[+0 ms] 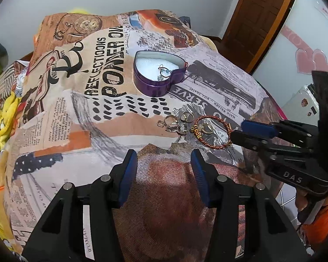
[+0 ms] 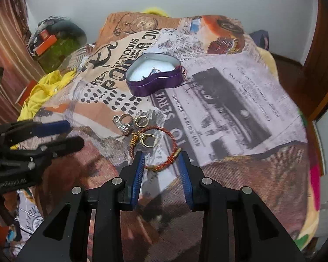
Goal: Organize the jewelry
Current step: 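Move both tools back to the remaining jewelry beside the tin, then grasp the orange braided bracelet with the right tool while the left tool grasps a silver charm keychain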
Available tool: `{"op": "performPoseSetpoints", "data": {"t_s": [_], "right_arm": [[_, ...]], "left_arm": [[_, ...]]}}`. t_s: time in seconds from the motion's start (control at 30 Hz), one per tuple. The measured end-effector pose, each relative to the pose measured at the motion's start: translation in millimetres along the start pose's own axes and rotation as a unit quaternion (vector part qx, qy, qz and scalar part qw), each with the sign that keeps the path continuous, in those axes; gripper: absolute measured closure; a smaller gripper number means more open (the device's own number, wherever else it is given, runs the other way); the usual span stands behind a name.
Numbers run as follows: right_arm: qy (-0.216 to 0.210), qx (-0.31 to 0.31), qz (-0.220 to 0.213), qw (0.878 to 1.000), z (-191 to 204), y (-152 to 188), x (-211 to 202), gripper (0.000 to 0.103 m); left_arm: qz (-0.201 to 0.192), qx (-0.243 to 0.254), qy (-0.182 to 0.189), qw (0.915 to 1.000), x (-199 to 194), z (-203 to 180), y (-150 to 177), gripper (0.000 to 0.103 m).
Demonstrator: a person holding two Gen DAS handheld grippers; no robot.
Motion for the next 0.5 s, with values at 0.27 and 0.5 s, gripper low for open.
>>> {"op": "performPoseSetpoints", "data": {"t_s": [0.27, 0.5], "right_arm": [[0.025, -0.023, 0.016, 0.999, -3.7, 6.2, 17.6, 0.074], [0.068, -0.032, 0.007, 0.997, -29.2, 6.6, 6.9, 0.074]], "left_arm": [[-0.006, 0.007, 0.004, 0.9999, 5.4, -7.5, -3.0, 0.058], [0.018, 0.015, 0.025, 0.9994, 26.6, -20.6, -2.7, 0.073]]}}
Point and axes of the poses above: each gripper's, at about its wrist camera, not at the fingertips, and x roughly the way its jaws point, z to its left, y to its underside, the point moved 7 cm from there along x, roughly the way its jaws point, and after that the axes turned 5 degrees about -y, right-handed, at the moved point
